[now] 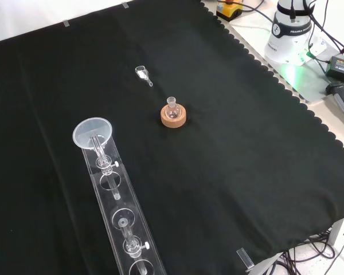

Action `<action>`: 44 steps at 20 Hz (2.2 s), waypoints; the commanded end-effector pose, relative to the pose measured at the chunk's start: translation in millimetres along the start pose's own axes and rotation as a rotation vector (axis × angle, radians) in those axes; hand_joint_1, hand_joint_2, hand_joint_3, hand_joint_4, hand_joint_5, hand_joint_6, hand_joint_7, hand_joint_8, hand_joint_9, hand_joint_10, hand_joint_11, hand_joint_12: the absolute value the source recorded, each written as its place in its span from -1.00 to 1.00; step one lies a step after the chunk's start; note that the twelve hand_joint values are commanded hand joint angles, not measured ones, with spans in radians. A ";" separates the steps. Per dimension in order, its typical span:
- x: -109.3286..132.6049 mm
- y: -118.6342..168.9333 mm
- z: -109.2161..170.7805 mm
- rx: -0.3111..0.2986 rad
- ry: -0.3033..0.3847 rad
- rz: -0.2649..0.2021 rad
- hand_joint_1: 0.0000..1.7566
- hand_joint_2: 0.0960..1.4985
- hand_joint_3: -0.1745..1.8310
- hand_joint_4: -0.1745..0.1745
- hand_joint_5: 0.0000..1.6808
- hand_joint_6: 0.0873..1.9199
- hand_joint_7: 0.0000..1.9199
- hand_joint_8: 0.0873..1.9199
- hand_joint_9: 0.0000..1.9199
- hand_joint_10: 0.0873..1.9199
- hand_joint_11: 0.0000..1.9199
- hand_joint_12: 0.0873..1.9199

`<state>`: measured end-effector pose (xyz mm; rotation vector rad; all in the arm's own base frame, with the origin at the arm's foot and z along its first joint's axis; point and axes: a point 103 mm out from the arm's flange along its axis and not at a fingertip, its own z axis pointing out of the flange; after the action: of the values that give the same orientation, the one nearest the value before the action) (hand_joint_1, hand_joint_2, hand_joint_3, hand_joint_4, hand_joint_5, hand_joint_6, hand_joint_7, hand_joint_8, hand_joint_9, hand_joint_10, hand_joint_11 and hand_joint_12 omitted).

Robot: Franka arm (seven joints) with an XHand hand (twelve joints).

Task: Pick up the funnel from the transparent funnel stand.

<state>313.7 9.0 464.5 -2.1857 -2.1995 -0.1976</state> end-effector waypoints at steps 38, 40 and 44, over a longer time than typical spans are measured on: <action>128.3 291.7 183.7 0.241 -0.002 -0.156 -0.81 0.11 -0.82 0.39 -1.00 -1.00 -1.00 -1.00 -1.00 -1.00 -1.00 -0.73; 127.1 296.6 193.0 0.258 -0.001 -0.164 -0.81 0.11 -0.82 0.39 -1.00 -1.00 -1.00 -1.00 -1.00 -1.00 -1.00 -0.71; 125.3 304.2 214.2 0.288 0.022 -0.152 -0.81 0.12 -0.82 0.38 -1.00 -1.00 -1.00 -1.00 -1.00 -1.00 -1.00 -0.70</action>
<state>623.5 160.0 306.3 -1.8846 -2.2505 0.0573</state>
